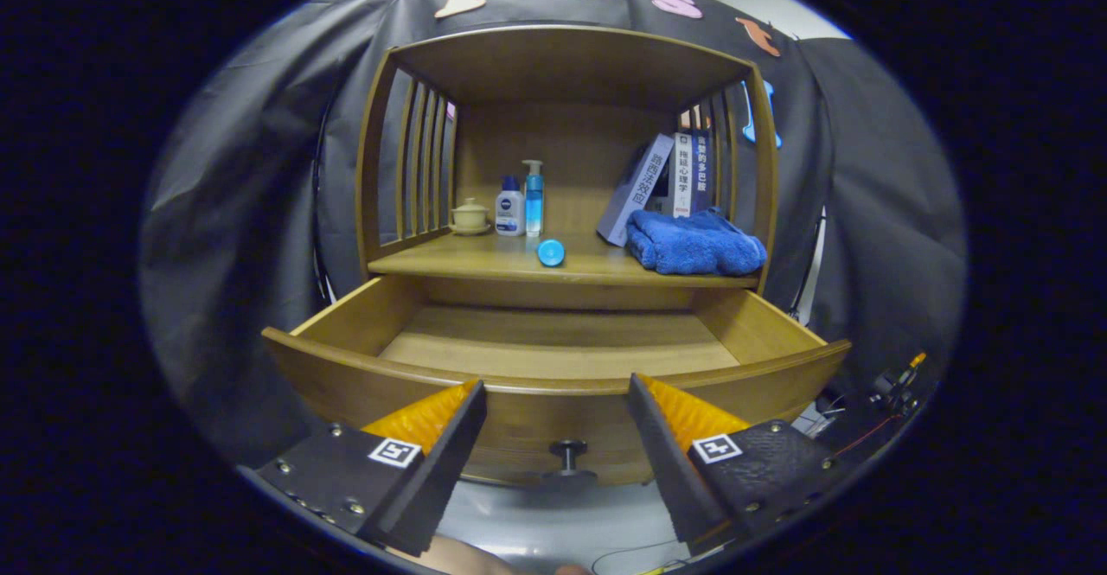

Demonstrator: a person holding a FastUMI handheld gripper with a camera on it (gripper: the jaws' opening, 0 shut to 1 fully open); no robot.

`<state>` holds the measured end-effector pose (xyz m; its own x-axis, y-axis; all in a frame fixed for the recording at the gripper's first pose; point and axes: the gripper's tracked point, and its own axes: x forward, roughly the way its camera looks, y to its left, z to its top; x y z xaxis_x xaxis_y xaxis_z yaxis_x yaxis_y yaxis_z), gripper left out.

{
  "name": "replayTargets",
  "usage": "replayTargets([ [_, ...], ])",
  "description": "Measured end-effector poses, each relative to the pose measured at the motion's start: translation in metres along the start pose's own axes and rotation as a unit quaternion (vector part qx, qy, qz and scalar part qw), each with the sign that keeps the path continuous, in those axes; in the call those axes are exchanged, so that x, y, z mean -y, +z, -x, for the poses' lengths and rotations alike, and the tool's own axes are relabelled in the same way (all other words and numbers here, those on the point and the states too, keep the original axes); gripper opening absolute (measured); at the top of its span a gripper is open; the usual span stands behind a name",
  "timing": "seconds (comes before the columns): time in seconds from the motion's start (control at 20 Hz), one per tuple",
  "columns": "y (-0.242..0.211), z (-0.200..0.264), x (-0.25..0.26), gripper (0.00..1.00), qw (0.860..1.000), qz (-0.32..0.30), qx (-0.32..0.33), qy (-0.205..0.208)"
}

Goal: Pull open the drawer, take out the items inside it, and place them on the countertop above the cabinet.

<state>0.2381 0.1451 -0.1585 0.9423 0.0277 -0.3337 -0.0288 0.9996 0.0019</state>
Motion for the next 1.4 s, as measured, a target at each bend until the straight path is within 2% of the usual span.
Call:
replayTargets([
  [0.2, 0.018, -0.024, -0.002, 0.99, 1.000, -0.003, 0.021, -0.004],
  [0.25, 0.010, -0.029, -0.002, 0.98, 1.000, -0.005, 0.000, -0.004],
  [0.3, 0.019, -0.040, -0.004, 0.98, 1.000, -0.014, 0.019, -0.006],
  [0.35, 0.019, -0.044, -0.004, 0.98, 1.000, -0.016, 0.003, -0.008],
  [0.75, 0.035, -0.104, -0.006, 0.98, 1.000, -0.018, 0.008, -0.009],
  [1.4, 0.047, -0.148, -0.006, 0.98, 1.000, -0.015, 0.007, -0.006],
])
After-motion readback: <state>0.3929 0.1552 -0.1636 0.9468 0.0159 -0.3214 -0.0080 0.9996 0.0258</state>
